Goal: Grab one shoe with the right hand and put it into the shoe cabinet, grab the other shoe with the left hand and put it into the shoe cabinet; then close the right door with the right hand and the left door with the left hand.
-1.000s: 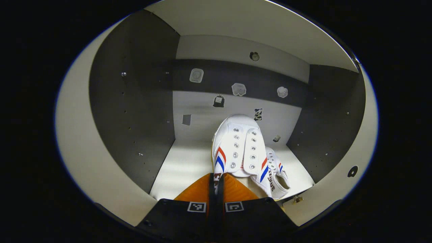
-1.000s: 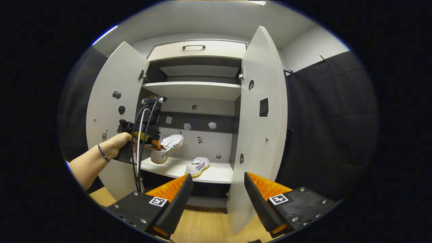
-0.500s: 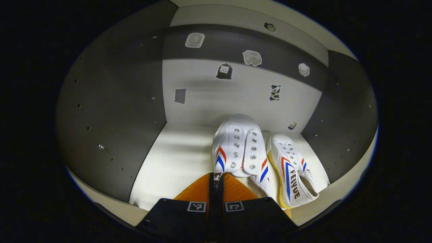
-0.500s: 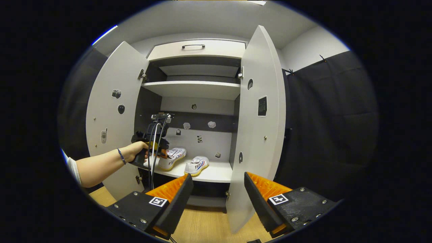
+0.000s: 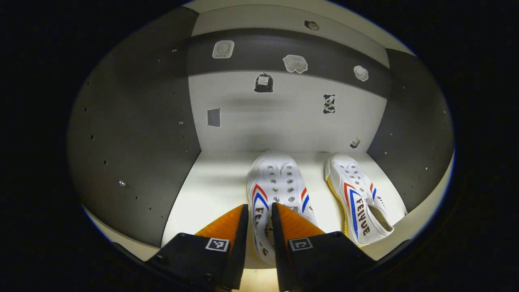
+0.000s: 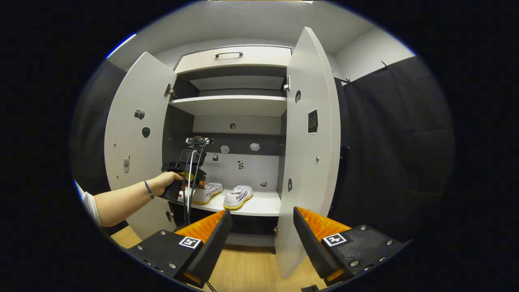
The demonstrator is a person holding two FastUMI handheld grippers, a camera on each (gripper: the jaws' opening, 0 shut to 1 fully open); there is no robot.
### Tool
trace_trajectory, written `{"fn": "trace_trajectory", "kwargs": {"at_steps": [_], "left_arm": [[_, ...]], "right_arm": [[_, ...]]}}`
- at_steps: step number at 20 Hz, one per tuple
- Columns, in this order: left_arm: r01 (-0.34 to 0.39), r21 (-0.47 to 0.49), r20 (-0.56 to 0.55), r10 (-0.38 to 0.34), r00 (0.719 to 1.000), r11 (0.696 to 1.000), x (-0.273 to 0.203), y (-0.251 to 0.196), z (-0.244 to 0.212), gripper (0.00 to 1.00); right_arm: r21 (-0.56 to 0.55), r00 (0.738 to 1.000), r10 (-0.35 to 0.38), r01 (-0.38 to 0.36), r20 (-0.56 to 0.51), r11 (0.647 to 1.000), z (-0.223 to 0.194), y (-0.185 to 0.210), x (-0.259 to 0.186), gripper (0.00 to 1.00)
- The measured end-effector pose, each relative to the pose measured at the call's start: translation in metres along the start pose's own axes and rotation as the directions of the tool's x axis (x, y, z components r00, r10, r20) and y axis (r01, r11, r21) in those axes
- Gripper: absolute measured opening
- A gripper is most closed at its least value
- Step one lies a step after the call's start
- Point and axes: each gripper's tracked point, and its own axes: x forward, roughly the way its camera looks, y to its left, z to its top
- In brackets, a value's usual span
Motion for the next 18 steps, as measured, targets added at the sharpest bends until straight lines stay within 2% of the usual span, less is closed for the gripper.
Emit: {"fn": "trace_trajectory", "kwargs": {"at_steps": [2,3,4,6,7,8,14,18], "left_arm": [[0.015,0.020,0.059,-0.016,0.998,1.000,-0.019,-0.006,0.009,0.62],[0.032,0.019,0.091,-0.034,0.995,0.999,-0.033,-0.011,0.014,0.83],[0.051,0.016,0.121,-0.053,0.991,0.999,-0.047,-0.015,0.016,0.89],[0.074,0.026,0.190,-0.078,0.979,0.997,-0.079,-0.018,0.023,0.90],[0.077,0.035,0.226,-0.083,0.970,0.996,-0.095,-0.018,0.026,0.95],[0.077,0.042,0.263,-0.085,0.961,0.996,-0.114,-0.017,0.030,0.99],[0.136,0.066,0.446,-0.151,0.882,0.989,-0.227,-0.025,0.028,0.96],[0.142,0.077,0.490,-0.161,0.856,0.987,-0.286,-0.017,0.006,0.96]], "right_arm": [[0.017,1.000,0.011,-0.011,-0.002,1.000,0.002,-0.002,-0.002,0.93],[0.031,1.000,0.016,-0.016,0.002,0.999,0.005,-0.003,-0.004,0.93],[0.051,1.000,0.020,-0.020,0.003,0.999,0.008,-0.006,-0.006,0.93],[0.073,1.000,0.008,-0.008,0.005,0.997,0.012,-0.018,-0.010,0.89],[0.069,1.000,-0.015,0.014,0.008,0.997,0.015,-0.030,-0.010,0.93],[0.059,0.999,-0.044,0.043,0.014,0.997,0.018,-0.043,-0.011,0.93],[0.016,0.977,-0.209,0.209,0.040,0.978,0.028,-0.119,-0.018,0.93],[0.015,0.965,-0.259,0.259,0.044,0.966,0.030,-0.150,-0.012,0.93]]}}
